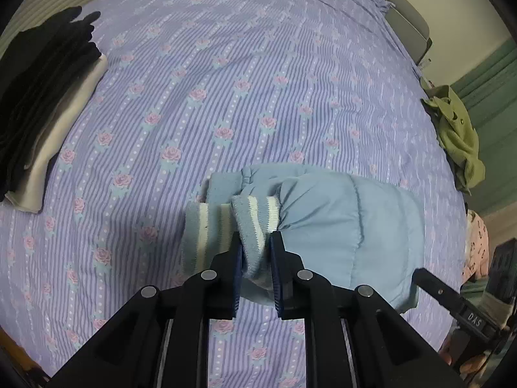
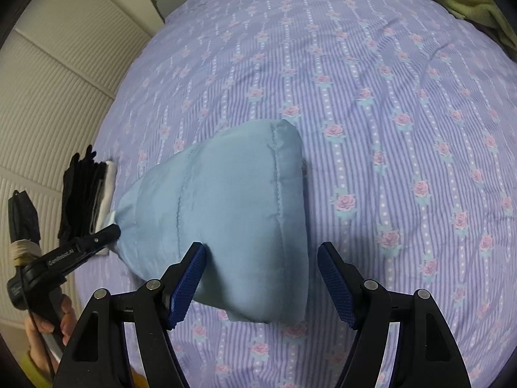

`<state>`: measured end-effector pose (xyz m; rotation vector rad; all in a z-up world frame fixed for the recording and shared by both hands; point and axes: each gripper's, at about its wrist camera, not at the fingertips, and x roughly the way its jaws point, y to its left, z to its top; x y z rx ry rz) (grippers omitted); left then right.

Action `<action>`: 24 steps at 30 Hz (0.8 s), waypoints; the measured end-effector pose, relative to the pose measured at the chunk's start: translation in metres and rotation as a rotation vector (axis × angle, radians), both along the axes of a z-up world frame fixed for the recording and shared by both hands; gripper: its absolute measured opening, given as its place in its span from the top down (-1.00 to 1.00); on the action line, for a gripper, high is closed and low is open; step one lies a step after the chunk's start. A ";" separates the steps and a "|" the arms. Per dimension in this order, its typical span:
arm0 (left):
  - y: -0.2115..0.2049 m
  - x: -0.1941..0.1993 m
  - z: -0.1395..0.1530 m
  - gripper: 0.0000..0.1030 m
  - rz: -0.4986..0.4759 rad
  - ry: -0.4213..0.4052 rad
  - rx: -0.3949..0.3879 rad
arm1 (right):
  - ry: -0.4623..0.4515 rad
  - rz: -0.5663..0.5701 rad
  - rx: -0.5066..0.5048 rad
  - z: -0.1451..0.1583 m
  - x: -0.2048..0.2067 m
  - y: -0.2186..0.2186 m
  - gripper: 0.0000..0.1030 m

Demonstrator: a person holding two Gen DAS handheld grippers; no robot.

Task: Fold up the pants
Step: 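Grasp the folded pants at the cuffs with the left gripper and lift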

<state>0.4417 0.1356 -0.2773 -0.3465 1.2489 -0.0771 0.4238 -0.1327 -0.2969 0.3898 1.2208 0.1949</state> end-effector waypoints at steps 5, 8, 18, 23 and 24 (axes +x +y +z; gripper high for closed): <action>0.004 -0.001 -0.008 0.44 -0.015 0.027 0.029 | 0.007 0.026 -0.037 -0.012 0.009 0.004 -0.57; 0.006 -0.001 -0.008 0.28 -0.026 0.034 0.029 | 0.038 0.026 -0.021 -0.022 0.016 0.003 -0.57; 0.018 -0.004 -0.021 -0.38 0.027 0.066 -0.086 | 0.078 0.015 0.005 -0.049 0.024 0.011 -0.65; 0.024 -0.005 -0.036 -0.67 0.054 0.074 -0.157 | 0.095 0.008 0.025 -0.060 0.026 0.015 -0.66; 0.022 -0.003 -0.041 -0.69 0.035 0.080 -0.155 | 0.097 0.008 0.030 -0.062 0.026 0.015 -0.66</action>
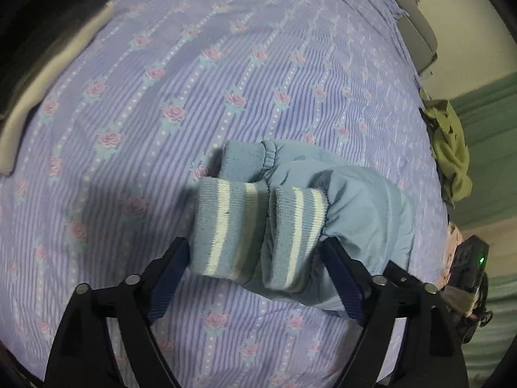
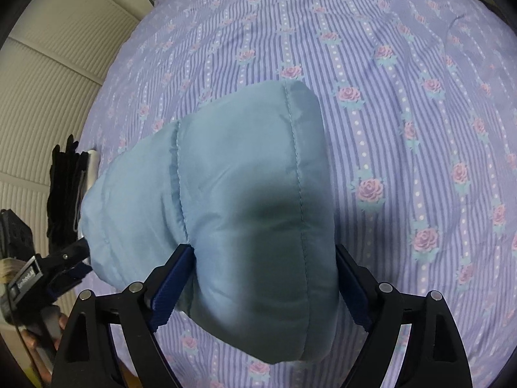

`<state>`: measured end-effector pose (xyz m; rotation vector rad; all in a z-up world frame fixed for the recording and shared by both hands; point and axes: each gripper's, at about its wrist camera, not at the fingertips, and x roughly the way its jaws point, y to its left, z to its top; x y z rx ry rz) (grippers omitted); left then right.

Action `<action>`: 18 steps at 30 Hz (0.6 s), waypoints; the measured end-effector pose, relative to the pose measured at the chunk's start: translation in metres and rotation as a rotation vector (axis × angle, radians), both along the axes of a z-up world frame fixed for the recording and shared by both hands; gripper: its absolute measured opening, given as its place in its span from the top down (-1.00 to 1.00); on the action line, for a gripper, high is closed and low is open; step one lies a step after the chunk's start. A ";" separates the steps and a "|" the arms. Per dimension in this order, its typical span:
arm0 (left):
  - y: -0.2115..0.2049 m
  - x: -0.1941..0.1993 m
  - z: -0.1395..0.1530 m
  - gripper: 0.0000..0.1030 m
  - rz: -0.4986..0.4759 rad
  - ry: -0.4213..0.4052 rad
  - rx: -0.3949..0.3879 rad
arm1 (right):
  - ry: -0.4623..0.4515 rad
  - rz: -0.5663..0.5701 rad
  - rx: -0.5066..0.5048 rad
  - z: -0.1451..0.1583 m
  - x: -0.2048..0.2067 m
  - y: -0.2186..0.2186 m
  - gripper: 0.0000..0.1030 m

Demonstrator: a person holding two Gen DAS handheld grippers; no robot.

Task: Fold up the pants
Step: 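Grasp the folded pants at the cuffs with the left gripper and lift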

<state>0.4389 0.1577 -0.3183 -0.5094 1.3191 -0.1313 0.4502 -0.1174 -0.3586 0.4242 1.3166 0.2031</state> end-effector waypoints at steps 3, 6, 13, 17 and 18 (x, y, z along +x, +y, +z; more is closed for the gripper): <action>0.000 0.006 -0.016 -0.79 -0.011 0.024 -0.026 | 0.011 -0.003 0.014 -0.008 0.004 0.003 -0.66; 0.007 0.008 -0.031 -0.87 0.017 0.053 -0.109 | 0.012 -0.001 0.001 -0.012 0.007 0.005 -0.66; 0.019 0.002 -0.060 -0.95 0.083 0.097 -0.252 | 0.019 0.025 -0.041 -0.019 0.016 0.019 -0.66; 0.018 0.008 -0.075 -0.99 0.124 0.114 -0.331 | 0.024 0.022 -0.034 -0.023 0.022 0.020 -0.67; 0.018 0.010 -0.079 -1.00 0.129 0.116 -0.340 | 0.024 0.024 -0.034 -0.024 0.023 0.020 -0.67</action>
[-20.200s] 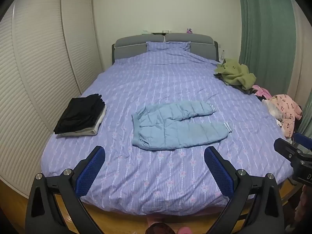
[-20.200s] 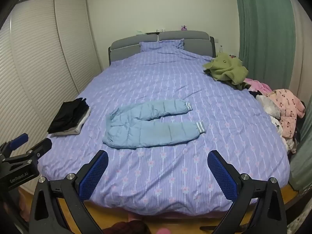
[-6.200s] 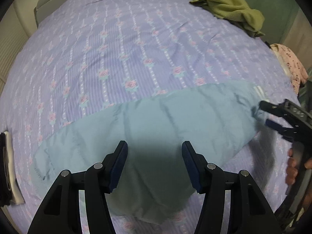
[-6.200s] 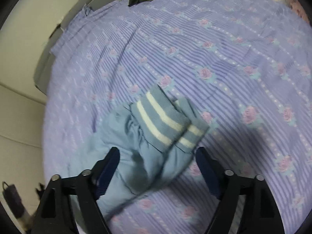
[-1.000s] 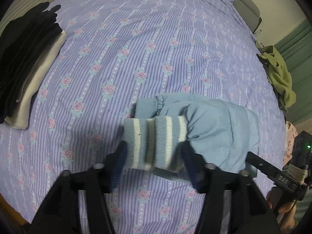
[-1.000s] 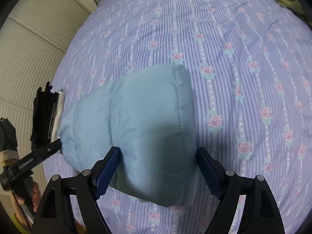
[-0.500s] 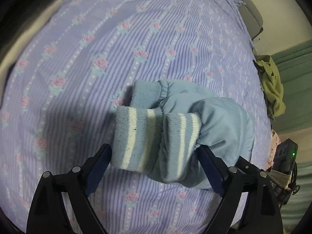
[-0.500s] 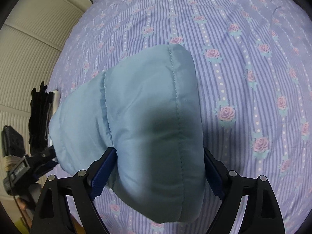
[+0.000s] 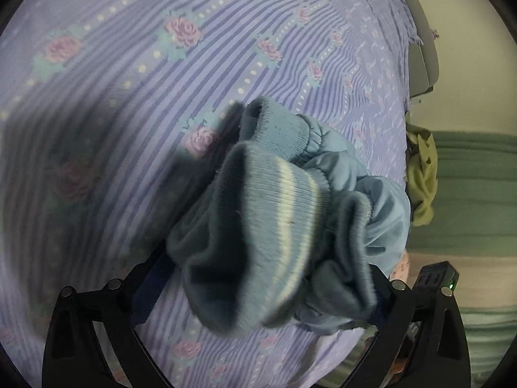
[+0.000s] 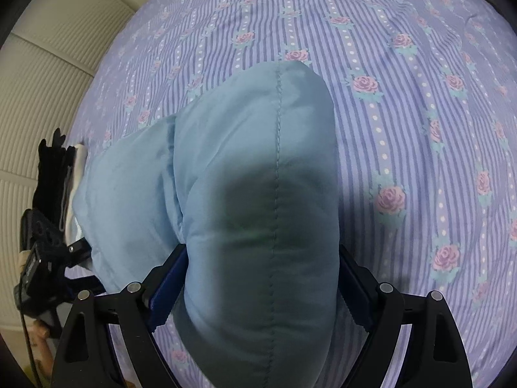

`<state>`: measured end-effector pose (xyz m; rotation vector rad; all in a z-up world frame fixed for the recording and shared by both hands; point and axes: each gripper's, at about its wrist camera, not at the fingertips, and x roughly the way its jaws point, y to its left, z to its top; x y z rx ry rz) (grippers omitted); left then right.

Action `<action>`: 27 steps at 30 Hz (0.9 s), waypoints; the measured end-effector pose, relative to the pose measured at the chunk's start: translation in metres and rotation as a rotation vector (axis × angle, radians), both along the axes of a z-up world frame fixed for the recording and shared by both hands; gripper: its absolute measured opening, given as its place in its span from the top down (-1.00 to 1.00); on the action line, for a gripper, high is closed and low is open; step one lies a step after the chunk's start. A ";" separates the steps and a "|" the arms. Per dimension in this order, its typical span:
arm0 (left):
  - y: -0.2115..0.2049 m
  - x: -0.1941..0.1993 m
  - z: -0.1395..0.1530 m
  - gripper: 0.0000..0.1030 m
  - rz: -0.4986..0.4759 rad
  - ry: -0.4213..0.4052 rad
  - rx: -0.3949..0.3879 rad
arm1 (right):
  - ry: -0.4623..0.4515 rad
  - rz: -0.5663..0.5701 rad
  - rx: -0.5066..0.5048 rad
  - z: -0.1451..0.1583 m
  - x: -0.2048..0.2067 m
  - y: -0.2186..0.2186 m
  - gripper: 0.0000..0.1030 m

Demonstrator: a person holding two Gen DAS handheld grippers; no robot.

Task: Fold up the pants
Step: 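Grasp the folded pants at the cuffs with the left gripper and lift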

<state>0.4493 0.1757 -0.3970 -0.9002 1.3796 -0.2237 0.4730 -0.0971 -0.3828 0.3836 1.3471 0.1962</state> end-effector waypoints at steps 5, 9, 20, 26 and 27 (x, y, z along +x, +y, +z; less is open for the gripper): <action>-0.001 0.012 -0.006 -1.00 0.020 0.002 -0.019 | -0.003 0.009 0.014 -0.005 0.011 0.006 -0.69; -0.001 0.014 0.002 -0.74 0.027 -0.019 0.002 | 0.000 -0.008 0.045 -0.008 0.014 0.001 -0.70; -0.020 0.016 0.058 -0.07 -0.036 -0.115 0.158 | -0.042 0.019 0.035 0.029 0.003 0.002 -0.08; -0.028 0.006 0.099 -0.06 -0.061 -0.197 0.175 | -0.117 0.029 0.037 0.071 -0.017 -0.004 -0.04; -0.031 0.002 0.110 -0.06 -0.064 -0.221 0.180 | -0.136 0.027 0.040 0.080 -0.022 -0.007 -0.04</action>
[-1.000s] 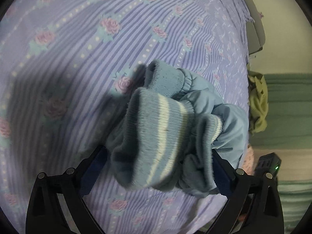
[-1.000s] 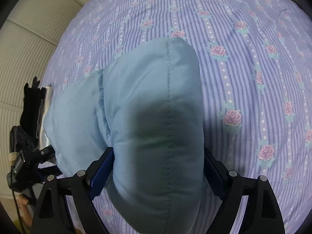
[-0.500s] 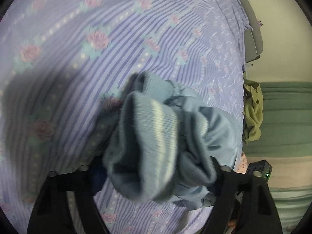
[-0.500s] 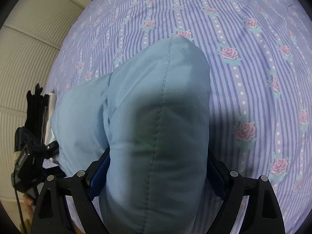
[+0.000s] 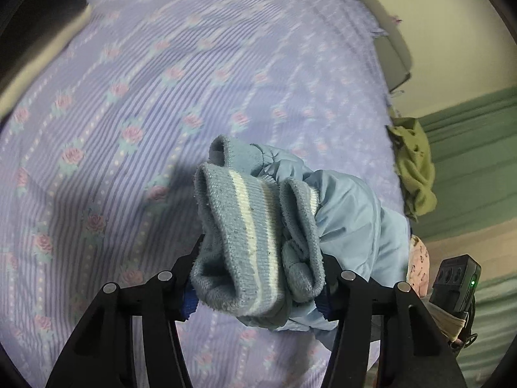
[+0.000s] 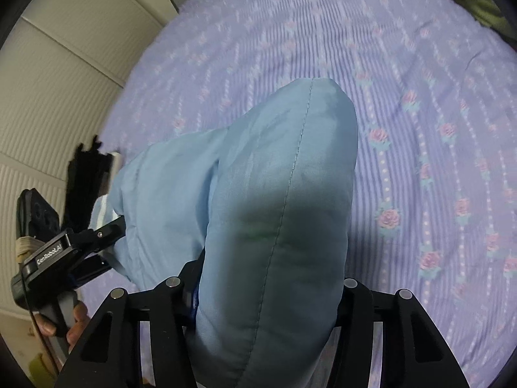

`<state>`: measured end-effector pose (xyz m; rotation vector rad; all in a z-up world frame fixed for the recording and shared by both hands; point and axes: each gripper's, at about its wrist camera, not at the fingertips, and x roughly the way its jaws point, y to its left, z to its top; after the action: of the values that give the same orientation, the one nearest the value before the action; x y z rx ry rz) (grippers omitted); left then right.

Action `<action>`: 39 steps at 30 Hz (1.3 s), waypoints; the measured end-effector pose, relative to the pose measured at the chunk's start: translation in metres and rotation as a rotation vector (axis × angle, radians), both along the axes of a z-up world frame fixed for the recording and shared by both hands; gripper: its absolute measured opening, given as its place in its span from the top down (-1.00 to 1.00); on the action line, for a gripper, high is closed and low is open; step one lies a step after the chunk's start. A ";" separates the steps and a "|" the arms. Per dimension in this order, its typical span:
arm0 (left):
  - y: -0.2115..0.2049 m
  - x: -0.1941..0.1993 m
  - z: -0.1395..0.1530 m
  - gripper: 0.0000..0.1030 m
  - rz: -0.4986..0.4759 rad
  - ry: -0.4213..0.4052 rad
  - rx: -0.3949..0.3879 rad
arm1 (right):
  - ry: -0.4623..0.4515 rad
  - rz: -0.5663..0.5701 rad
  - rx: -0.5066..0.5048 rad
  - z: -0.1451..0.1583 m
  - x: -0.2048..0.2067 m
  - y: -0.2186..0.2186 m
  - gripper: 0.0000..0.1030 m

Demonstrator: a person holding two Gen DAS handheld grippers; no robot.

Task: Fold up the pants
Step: 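Grasp the folded pants at the cuffs with the left gripper and lift, then carry the pants with the left gripper onto the black clothes stack, release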

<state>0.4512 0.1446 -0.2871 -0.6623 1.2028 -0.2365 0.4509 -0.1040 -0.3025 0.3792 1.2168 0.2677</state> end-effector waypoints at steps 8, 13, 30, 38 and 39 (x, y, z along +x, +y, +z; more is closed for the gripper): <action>-0.028 -0.042 0.093 -0.06 -0.032 -0.192 0.066 | -0.174 -0.002 0.000 0.087 -0.049 -0.019 -0.04; -0.046 -0.079 0.150 -0.06 -0.036 -0.312 0.149 | -0.265 0.001 0.017 0.135 -0.080 -0.032 -0.04; -0.041 -0.194 0.253 -0.06 0.143 -0.518 0.244 | -0.501 0.153 0.066 0.242 -0.162 -0.027 -0.04; 0.036 -0.213 0.257 -0.06 0.202 -0.539 0.261 | -0.527 0.224 0.072 0.248 -0.160 0.045 -0.04; 0.056 -0.212 0.255 -0.06 0.205 -0.536 0.258 | -0.527 0.227 0.073 0.246 -0.159 0.059 -0.04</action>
<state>0.2393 0.2010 -0.0320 -0.4506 0.6314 -0.0746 0.2918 -0.0454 -0.0564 0.2119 0.7298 0.5708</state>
